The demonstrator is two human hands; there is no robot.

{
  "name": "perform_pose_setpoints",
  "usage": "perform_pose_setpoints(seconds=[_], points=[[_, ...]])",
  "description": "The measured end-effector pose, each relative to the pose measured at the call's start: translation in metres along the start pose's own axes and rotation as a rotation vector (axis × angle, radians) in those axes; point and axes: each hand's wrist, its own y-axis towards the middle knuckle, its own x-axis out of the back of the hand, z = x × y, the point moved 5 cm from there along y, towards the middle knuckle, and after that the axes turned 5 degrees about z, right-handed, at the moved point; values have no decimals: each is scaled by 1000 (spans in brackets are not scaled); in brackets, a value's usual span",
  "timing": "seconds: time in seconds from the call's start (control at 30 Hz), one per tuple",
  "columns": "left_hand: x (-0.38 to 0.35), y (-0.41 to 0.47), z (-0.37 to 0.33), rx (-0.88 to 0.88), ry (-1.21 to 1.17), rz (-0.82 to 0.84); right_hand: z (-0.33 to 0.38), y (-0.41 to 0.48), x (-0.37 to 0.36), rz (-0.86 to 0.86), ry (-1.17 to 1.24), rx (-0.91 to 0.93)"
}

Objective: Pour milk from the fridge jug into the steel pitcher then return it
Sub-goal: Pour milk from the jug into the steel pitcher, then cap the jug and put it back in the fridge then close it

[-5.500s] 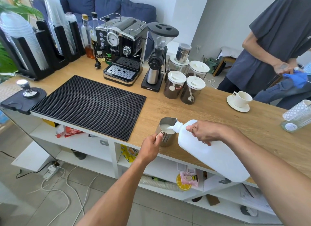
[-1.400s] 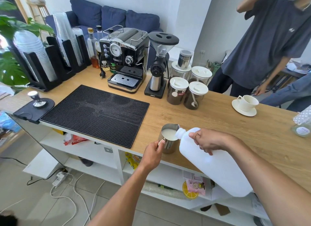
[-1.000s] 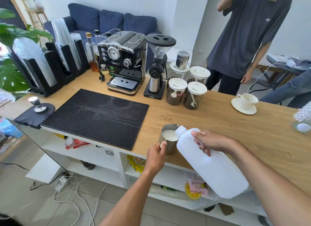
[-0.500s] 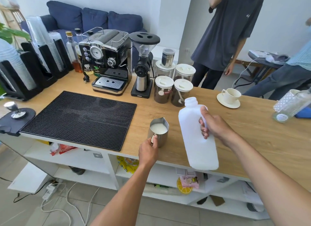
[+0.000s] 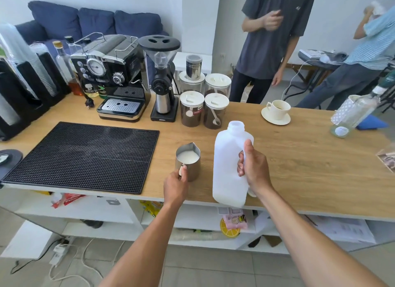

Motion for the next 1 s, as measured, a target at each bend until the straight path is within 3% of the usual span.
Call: perform_pose_setpoints(seconds=[0.37,0.6,0.7,0.8,0.9,1.0], points=[[-5,-2,2,83,-126,6,-19,-18,10,-99,44,65],[-3,-3,5,91,-279,-87,-29,-26,-10,-24,62,95],[1,-7,0,30,-223,-109,-28,-21,-7,-13,26,127],[9,-19,-22,-141,-158,-105,-32,-20,-7,20,42,156],[8,-33,-44,-341,-81,-19,-31,-22,-4,25,49,181],[1,-39,-60,-420,-32,67,-34,-24,9,-44,-77,267]])
